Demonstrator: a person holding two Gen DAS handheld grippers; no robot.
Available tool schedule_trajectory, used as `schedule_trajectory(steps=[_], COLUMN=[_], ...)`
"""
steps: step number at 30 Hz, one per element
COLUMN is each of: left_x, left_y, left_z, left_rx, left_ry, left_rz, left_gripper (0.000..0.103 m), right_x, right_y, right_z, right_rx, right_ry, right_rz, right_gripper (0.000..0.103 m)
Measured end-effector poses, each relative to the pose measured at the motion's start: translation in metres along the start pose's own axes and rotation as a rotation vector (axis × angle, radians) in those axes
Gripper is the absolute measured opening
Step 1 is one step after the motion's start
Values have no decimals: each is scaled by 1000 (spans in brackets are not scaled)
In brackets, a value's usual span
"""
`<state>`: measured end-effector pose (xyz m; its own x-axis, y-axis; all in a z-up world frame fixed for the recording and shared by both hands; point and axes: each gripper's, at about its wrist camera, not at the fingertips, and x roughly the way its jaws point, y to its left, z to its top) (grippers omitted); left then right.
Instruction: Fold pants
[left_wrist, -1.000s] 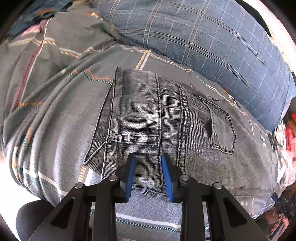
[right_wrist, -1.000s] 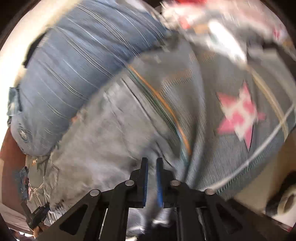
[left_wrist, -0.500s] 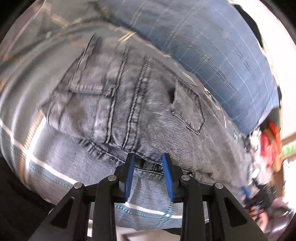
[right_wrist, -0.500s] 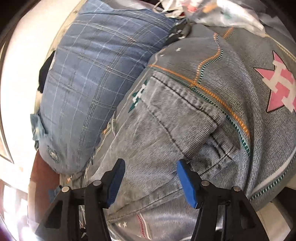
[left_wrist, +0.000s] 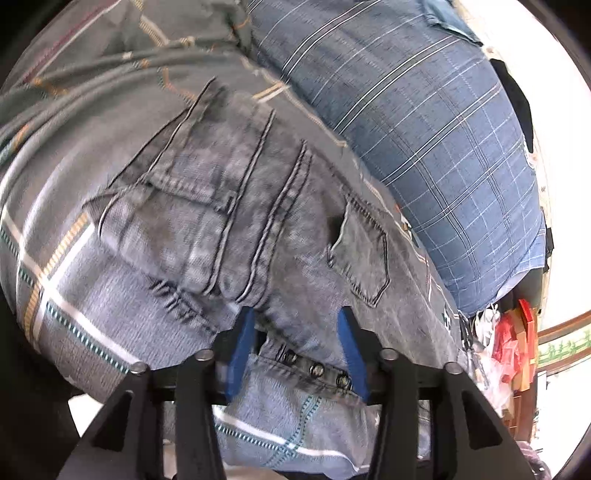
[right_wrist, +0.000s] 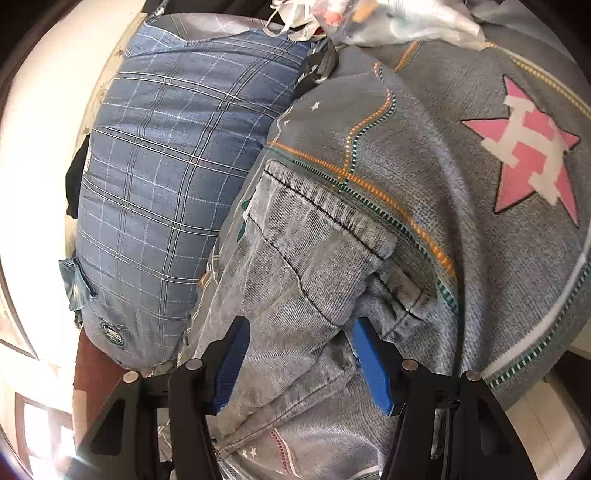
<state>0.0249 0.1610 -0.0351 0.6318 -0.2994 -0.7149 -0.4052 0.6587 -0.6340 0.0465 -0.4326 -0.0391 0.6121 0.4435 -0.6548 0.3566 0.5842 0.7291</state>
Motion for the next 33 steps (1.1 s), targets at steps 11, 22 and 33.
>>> schedule_trajectory(steps=[11,22,33], left_x=[13,-42,-53], left_y=[4,-6,5], left_z=[17,23,31], left_rx=[-75,58,158], left_ry=[14,-85,-145], left_rz=[113,157,251], left_gripper=[14,6,10], right_x=[19,-28,-42], right_y=[15,50,35], right_z=[7,-16,-21], right_rx=[-91,-245,-288], right_ry=[-17,-82,-117], right_rz=[-74,-61,-226], right_gripper=[14,14,60])
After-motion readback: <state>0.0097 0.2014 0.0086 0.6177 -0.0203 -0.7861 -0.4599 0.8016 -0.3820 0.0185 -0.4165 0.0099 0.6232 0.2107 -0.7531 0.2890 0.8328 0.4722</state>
